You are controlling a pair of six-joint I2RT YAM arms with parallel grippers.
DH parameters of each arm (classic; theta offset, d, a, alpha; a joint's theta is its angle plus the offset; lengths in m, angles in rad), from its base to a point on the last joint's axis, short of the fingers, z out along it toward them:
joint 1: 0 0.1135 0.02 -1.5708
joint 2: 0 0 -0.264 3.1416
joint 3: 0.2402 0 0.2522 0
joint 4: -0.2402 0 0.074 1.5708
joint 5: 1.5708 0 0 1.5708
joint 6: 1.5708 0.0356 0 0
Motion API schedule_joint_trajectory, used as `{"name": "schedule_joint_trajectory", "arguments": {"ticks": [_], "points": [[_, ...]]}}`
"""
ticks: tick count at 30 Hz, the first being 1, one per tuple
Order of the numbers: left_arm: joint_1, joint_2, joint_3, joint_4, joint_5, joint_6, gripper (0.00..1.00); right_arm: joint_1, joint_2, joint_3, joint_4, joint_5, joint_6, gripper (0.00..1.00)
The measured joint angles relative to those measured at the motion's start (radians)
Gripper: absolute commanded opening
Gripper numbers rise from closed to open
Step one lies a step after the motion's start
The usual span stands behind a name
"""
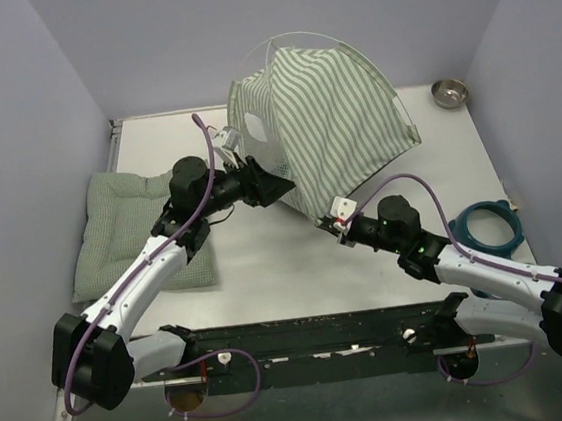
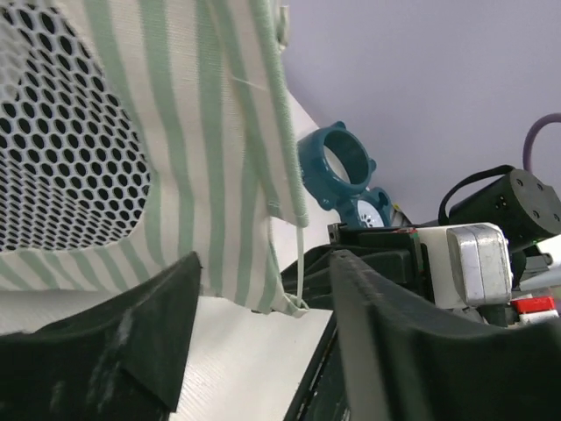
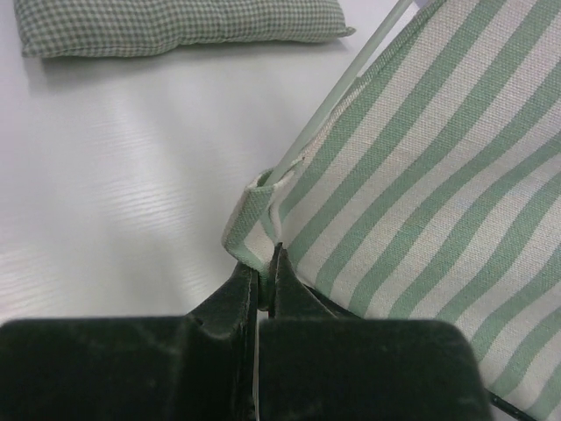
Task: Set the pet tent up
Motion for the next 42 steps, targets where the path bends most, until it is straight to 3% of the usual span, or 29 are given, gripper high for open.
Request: {"name": "schedule_joint_trajectory", "arguments": {"ticks": [11,27,34,37,39,40,42], "points": [[-0.013,0.034,-0.024,0.008,-0.014,0.024,0.58,0.005,-0.006,0.002,-0.065,-0.034,0.078,0.01],[-0.072,-0.005,-0.143,0.150,0.077,-0.094,0.59,0.005,-0.027,0.005,-0.099,-0.046,0.106,0.01],[-0.087,-0.014,-0.146,0.181,0.076,-0.104,0.44,0.005,-0.037,0.005,-0.099,-0.053,0.106,0.01],[-0.093,0.033,-0.115,0.185,0.068,-0.107,0.27,0.005,-0.037,0.005,-0.101,-0.058,0.106,0.03],[-0.093,0.050,-0.105,0.186,0.062,-0.106,0.05,0.005,-0.037,0.005,-0.103,-0.064,0.106,0.06],[-0.093,0.056,-0.102,0.187,0.060,-0.106,0.00,0.005,-0.038,0.005,-0.106,-0.069,0.106,0.09],[-0.093,0.063,-0.100,0.196,0.057,-0.108,0.00,0.005,-0.040,0.006,-0.112,-0.071,0.110,0.19]]}}
